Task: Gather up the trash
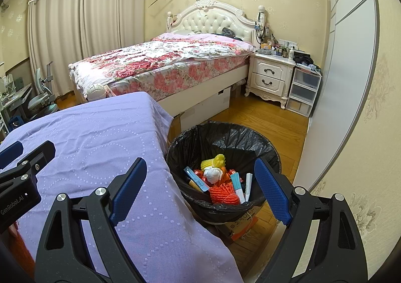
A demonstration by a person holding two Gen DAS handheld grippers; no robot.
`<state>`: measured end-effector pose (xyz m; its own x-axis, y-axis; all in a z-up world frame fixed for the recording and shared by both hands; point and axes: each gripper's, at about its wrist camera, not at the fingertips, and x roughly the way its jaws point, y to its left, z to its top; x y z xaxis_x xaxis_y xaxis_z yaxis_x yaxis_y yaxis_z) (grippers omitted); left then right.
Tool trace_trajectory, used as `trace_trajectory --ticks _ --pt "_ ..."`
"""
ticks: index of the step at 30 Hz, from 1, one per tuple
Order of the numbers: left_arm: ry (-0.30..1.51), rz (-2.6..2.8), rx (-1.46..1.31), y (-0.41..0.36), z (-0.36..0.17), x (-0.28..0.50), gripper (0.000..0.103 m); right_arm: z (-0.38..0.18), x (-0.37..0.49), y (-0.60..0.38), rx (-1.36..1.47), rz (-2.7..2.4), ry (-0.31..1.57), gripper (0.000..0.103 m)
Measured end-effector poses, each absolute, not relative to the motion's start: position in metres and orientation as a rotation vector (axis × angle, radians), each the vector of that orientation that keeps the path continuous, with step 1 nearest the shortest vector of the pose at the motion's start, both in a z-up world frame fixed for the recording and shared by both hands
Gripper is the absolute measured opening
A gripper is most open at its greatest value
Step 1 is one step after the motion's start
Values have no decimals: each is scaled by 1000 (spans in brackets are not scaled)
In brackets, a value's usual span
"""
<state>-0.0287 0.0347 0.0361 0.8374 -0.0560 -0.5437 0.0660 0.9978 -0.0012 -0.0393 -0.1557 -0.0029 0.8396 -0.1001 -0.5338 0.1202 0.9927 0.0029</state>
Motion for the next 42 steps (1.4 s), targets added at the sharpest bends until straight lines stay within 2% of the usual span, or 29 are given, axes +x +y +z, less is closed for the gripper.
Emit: trace_trajectory --ticks 42 --pt "567 -62 16 37 37 -31 84 -4 -40 -153 35 -116 564 86"
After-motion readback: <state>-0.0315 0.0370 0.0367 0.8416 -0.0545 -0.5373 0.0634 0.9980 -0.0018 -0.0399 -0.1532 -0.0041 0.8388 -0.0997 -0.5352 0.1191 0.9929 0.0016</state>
